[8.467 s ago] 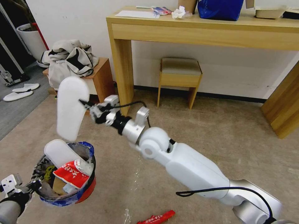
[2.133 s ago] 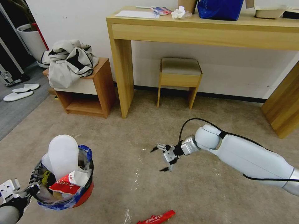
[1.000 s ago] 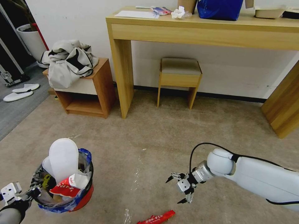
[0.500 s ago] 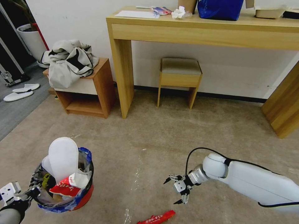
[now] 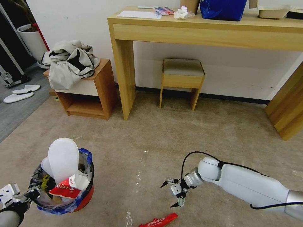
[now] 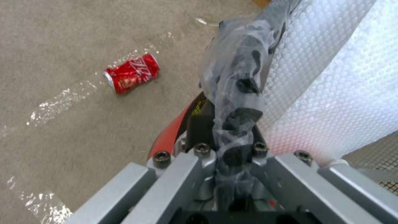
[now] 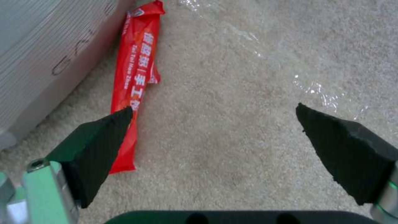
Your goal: Pick up the trash bin and place the garbage on the floor into it.
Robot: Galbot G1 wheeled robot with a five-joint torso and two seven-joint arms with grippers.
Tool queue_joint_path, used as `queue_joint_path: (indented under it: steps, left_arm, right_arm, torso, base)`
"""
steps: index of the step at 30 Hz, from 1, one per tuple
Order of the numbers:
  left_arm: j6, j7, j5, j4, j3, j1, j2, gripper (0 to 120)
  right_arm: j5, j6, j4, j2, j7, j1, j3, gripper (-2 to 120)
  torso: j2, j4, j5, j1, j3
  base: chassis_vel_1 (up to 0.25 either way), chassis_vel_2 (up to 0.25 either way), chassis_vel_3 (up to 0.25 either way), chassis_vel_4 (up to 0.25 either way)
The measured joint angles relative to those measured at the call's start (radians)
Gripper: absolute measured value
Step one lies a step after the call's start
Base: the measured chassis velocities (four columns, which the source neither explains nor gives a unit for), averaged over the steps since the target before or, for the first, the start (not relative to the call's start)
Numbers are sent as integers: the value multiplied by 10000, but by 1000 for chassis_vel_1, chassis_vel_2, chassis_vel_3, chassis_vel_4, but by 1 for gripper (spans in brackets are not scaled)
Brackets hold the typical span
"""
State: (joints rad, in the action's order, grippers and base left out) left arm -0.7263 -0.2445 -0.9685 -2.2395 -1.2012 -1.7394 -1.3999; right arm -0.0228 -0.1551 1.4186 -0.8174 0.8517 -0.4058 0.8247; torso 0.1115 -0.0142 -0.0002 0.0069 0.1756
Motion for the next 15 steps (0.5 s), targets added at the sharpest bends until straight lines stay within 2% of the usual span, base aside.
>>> queue_joint_path:
  steps: [2,15]
  left_arm:
    - [-11,-8,-7,85,1,41,59,0]
    - [-24,-27,-28,161,-2,80,104,0]
  right_arm:
    - [-97,-81,-185,-192,-40,-113,63,100]
    - [-427,15,-69,-268,-476,-154,348,100]
  torso:
    - [0,0,1,0,1]
    - [0,-1,1,0,0]
  base:
    - [0,0,0,0]
    - [0,0,0,0]
